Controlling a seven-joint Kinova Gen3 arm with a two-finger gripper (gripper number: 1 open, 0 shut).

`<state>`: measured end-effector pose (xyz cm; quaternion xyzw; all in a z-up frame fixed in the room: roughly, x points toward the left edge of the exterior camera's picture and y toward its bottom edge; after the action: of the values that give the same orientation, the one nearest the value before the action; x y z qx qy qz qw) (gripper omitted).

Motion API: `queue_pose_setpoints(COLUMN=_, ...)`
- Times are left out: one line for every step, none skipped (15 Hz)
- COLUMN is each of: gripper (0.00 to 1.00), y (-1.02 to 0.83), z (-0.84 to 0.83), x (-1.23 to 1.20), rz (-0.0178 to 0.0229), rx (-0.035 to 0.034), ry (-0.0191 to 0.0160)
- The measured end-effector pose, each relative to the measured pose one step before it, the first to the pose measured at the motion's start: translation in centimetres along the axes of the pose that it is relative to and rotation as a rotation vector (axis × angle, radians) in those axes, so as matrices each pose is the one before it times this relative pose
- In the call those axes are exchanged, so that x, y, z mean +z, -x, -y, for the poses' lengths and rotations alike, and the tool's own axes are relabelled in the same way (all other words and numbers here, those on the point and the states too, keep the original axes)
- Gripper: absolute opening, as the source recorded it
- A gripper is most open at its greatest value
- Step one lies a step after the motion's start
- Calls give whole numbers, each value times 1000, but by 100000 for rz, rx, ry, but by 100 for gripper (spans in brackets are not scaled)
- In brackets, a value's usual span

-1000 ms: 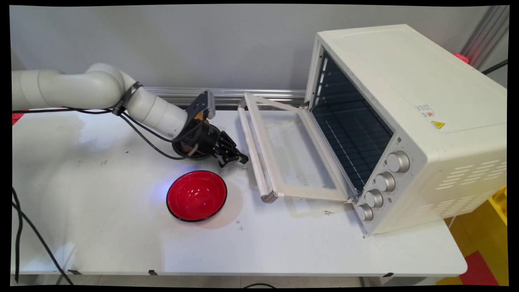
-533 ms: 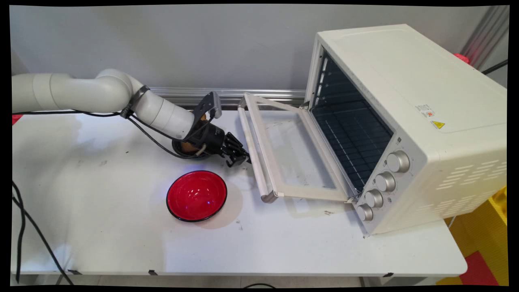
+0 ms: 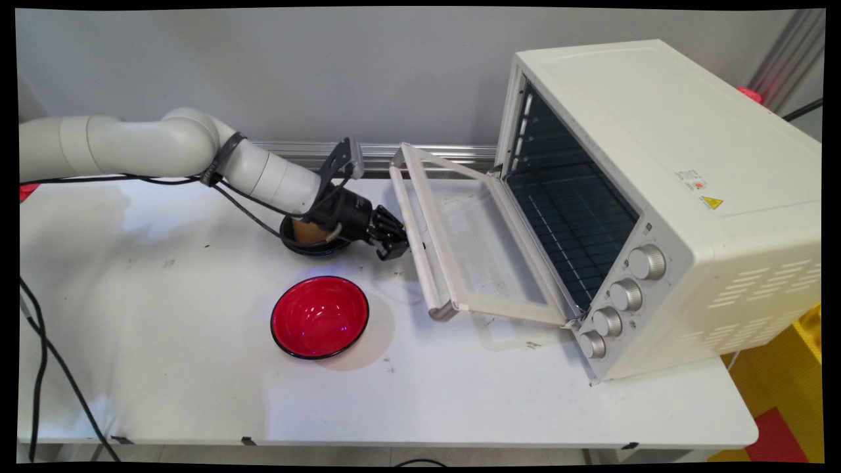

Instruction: Close the oven

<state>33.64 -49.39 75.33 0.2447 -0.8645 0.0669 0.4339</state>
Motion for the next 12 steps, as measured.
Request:
queue_pose_setpoints(gripper=0, y=-308, z=94, x=-80, rz=-599, rx=128, ry=150)
queue_pose_setpoints(gripper=0, y=-336, z=42, x=-118, rz=-617, rx=193, ry=149)
queue_pose_setpoints(gripper=0, y=-593, z=66, x=-120, rz=-935, rx=333, ry=244)
queue_pose_setpoints(gripper=0, y=-342, z=40, x=-100, rz=-595, rx=155, ry=51)
queue_pose_setpoints(gripper=0, y=-524, z=95, x=-176, rz=-745, rx=193, ry=120)
queue_pose_setpoints(gripper=0, y=-677, z=51, x=-169, rz=-868, rx=309, ry=154)
queue_pose_setpoints(gripper=0, y=-647, z=7, x=-132, rz=-709, rx=444, ry=229)
queue_pose_setpoints(gripper=0, y=-438, z=4, x=-81, rz=-477, rx=256, ry=144)
queue_pose_setpoints(gripper=0, y=-683, z=-2, x=-93, rz=-703, rx=411, ry=221)
queue_pose_setpoints(gripper=0, y=-790, z=-2, x=-88, rz=-763, rx=326, ry=224)
queue_pose_setpoints(gripper=0, y=-782, z=7, x=-84, rz=-720, rx=230, ry=157)
queue_pose_setpoints(gripper=0, y=-666, z=22, x=-49, rz=-538, rx=124, ry=141)
